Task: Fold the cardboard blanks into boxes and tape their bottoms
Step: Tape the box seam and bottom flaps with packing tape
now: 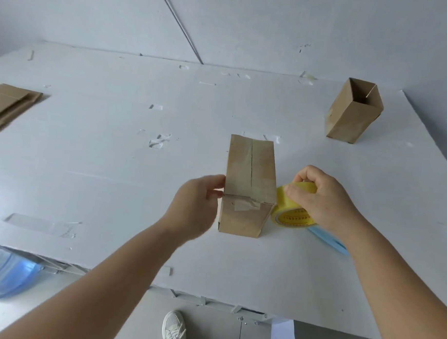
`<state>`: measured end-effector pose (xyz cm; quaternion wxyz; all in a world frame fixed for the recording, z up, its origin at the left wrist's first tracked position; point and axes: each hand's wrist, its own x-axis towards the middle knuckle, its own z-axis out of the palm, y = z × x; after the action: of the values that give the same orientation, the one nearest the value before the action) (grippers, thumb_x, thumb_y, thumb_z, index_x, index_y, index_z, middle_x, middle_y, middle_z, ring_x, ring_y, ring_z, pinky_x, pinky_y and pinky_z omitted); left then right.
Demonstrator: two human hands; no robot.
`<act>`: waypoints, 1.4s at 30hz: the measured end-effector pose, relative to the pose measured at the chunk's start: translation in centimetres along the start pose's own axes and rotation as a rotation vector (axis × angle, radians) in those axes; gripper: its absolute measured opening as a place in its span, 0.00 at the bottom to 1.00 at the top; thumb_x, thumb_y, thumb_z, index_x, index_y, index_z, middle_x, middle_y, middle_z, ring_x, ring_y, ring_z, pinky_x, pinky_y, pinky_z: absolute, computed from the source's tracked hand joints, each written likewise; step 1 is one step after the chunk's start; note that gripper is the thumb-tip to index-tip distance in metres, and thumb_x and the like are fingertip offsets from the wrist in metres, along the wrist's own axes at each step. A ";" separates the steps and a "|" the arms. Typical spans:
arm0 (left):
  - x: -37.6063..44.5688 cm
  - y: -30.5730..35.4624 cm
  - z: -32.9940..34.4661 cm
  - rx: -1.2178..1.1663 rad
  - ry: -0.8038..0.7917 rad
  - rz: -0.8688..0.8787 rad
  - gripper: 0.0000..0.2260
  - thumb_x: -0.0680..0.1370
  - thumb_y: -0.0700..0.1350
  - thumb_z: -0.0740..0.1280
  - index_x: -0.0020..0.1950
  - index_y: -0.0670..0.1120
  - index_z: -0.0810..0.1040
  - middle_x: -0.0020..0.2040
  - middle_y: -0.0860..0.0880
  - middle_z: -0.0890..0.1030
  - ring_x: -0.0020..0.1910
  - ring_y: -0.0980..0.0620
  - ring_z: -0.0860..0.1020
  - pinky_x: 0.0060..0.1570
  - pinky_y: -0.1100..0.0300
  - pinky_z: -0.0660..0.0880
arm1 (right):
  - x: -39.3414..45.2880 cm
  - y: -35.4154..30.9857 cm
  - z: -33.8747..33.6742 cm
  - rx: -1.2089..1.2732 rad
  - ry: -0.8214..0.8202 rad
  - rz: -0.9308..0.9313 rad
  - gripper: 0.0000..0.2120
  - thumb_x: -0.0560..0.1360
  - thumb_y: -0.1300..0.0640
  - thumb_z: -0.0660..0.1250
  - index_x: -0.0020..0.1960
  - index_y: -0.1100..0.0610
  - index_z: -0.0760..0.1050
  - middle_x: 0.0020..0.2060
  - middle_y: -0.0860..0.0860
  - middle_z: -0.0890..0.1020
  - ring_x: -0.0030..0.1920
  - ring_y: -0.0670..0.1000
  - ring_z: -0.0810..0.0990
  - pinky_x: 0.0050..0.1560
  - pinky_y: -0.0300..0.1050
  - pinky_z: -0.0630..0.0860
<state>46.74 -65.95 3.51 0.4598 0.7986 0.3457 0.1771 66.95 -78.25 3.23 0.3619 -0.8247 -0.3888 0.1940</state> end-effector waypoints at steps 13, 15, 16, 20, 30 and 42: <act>3.5 4.3 0.0 0.740 -0.342 0.459 0.32 0.78 0.58 0.62 0.78 0.58 0.50 0.79 0.54 0.49 0.77 0.55 0.39 0.74 0.53 0.43 | -0.2 -0.7 -0.5 -0.036 -0.048 0.004 0.07 0.72 0.47 0.67 0.44 0.49 0.72 0.42 0.49 0.77 0.43 0.50 0.75 0.38 0.45 0.71; 5.4 5.1 1.3 0.868 -0.446 0.561 0.31 0.77 0.61 0.61 0.77 0.58 0.53 0.79 0.55 0.53 0.77 0.55 0.40 0.74 0.50 0.44 | 0.0 -0.8 -0.7 -0.041 -0.060 -0.005 0.05 0.73 0.48 0.66 0.46 0.48 0.73 0.42 0.49 0.77 0.43 0.50 0.76 0.39 0.45 0.71; 6.3 5.3 1.9 0.897 -0.477 0.596 0.31 0.77 0.62 0.61 0.77 0.59 0.54 0.78 0.55 0.55 0.77 0.54 0.41 0.74 0.48 0.45 | 0.0 -0.7 -0.8 -0.042 -0.069 -0.004 0.05 0.73 0.48 0.66 0.46 0.47 0.73 0.41 0.48 0.77 0.43 0.50 0.76 0.39 0.44 0.71; 8.0 4.1 2.7 0.823 -0.490 0.576 0.33 0.73 0.65 0.63 0.75 0.56 0.60 0.74 0.56 0.63 0.77 0.57 0.47 0.74 0.52 0.45 | 0.0 0.4 -1.2 -0.020 -0.095 0.017 0.06 0.73 0.46 0.65 0.46 0.47 0.74 0.42 0.46 0.77 0.44 0.47 0.76 0.39 0.42 0.70; 8.5 2.1 2.3 0.832 -0.461 0.667 0.35 0.68 0.73 0.49 0.72 0.61 0.64 0.68 0.62 0.65 0.76 0.57 0.48 0.72 0.57 0.45 | 0.1 3.3 0.2 0.615 0.001 0.139 0.14 0.74 0.50 0.69 0.31 0.52 0.75 0.26 0.42 0.72 0.31 0.43 0.70 0.38 0.40 0.68; 10.3 6.6 2.9 1.080 -0.673 0.578 0.31 0.72 0.72 0.48 0.71 0.60 0.66 0.61 0.58 0.72 0.72 0.52 0.56 0.71 0.53 0.46 | 0.4 2.4 -2.0 -0.158 -0.051 0.137 0.15 0.68 0.39 0.70 0.42 0.50 0.75 0.39 0.49 0.78 0.42 0.50 0.76 0.38 0.44 0.71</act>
<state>58.21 -62.57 7.34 0.0151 0.9868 -0.0021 -0.1612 69.63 -79.86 2.73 0.2714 -0.8701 -0.3549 0.2081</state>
